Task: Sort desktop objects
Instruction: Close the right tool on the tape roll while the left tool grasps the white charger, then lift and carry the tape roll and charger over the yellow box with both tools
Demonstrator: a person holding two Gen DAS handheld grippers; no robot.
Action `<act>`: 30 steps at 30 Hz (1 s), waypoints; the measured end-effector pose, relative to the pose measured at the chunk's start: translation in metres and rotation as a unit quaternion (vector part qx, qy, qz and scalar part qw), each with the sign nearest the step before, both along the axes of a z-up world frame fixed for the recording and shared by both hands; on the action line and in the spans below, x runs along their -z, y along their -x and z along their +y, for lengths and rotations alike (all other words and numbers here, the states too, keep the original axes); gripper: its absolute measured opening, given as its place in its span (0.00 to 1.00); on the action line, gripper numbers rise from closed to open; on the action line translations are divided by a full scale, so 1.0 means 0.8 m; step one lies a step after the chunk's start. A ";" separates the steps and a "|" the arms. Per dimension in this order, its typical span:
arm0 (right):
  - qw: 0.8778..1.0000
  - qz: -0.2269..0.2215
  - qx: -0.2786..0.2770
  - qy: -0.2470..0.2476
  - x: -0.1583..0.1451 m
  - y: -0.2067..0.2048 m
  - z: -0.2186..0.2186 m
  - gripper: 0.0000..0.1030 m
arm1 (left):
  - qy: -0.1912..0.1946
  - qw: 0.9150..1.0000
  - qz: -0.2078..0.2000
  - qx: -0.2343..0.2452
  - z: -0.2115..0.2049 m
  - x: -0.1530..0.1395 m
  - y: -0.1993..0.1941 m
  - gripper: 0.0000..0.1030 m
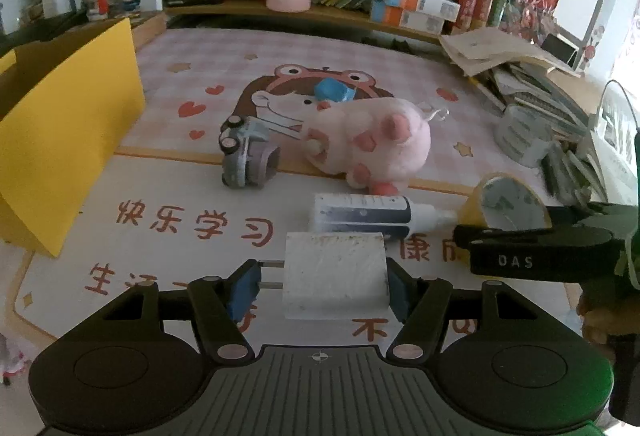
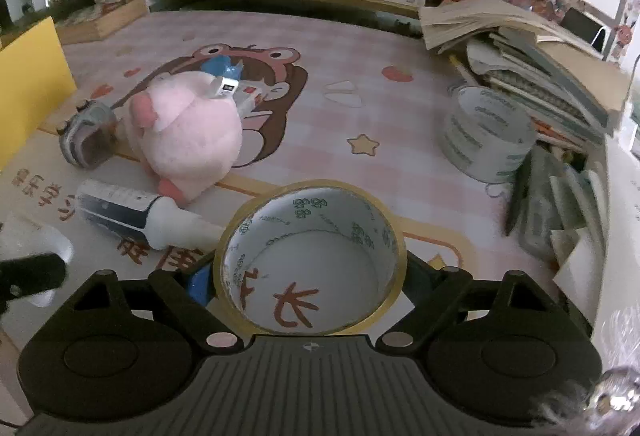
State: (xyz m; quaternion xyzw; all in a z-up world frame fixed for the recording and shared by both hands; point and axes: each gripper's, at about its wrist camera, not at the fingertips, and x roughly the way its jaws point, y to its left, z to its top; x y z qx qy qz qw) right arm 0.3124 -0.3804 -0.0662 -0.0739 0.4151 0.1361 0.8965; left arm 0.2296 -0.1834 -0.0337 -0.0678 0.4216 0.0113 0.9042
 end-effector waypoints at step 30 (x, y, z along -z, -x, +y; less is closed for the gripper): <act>0.995 -0.069 0.039 -0.061 -0.088 0.134 0.041 0.85 | 0.047 0.995 -0.066 0.056 0.053 -0.055 0.082 0.64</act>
